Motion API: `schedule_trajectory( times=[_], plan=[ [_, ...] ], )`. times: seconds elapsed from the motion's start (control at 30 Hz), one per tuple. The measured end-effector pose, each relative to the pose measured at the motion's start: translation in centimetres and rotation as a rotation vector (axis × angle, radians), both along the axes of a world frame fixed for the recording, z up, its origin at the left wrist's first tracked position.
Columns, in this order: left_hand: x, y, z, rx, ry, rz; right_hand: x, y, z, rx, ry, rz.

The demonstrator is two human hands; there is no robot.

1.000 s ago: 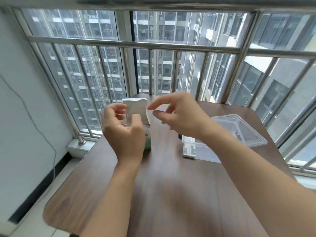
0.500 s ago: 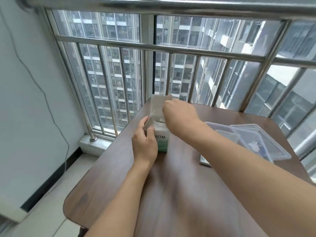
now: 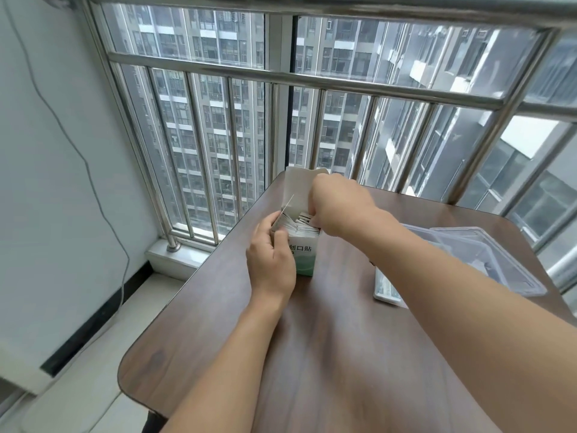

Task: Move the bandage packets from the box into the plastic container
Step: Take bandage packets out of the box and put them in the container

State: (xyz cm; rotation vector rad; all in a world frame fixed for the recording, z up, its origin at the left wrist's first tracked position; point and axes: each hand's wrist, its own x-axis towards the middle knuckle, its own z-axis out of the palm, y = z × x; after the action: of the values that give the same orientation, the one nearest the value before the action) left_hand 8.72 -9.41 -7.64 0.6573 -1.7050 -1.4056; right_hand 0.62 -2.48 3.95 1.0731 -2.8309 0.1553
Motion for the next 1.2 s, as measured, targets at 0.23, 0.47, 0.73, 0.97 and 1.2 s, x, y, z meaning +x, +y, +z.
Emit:
schedule_trajectory(
  times=[0.23,0.47,0.73,0.97,1.2],
  plan=[
    [0.0,0.0,-0.2,-0.011,0.014,-0.013,0.1,-0.6,0.7,0.124,-0.034,0.047],
    [-0.1,0.0,-0.3,-0.016,0.040,-0.016,-0.3,-0.7,2.1,0.213,-0.096,0.050],
    [-0.2,0.0,-0.4,-0.043,0.034,-0.018,0.7,-1.0,0.9,0.186,0.064,0.021],
    [-0.2,-0.1,-0.4,-0.058,0.024,-0.015,-0.5,-1.0,0.3,0.160,-0.014,0.020],
    [-0.2,0.0,-0.3,-0.066,0.021,-0.028,0.4,-1.6,1.0,0.266,-0.017,-0.009]
  ],
)
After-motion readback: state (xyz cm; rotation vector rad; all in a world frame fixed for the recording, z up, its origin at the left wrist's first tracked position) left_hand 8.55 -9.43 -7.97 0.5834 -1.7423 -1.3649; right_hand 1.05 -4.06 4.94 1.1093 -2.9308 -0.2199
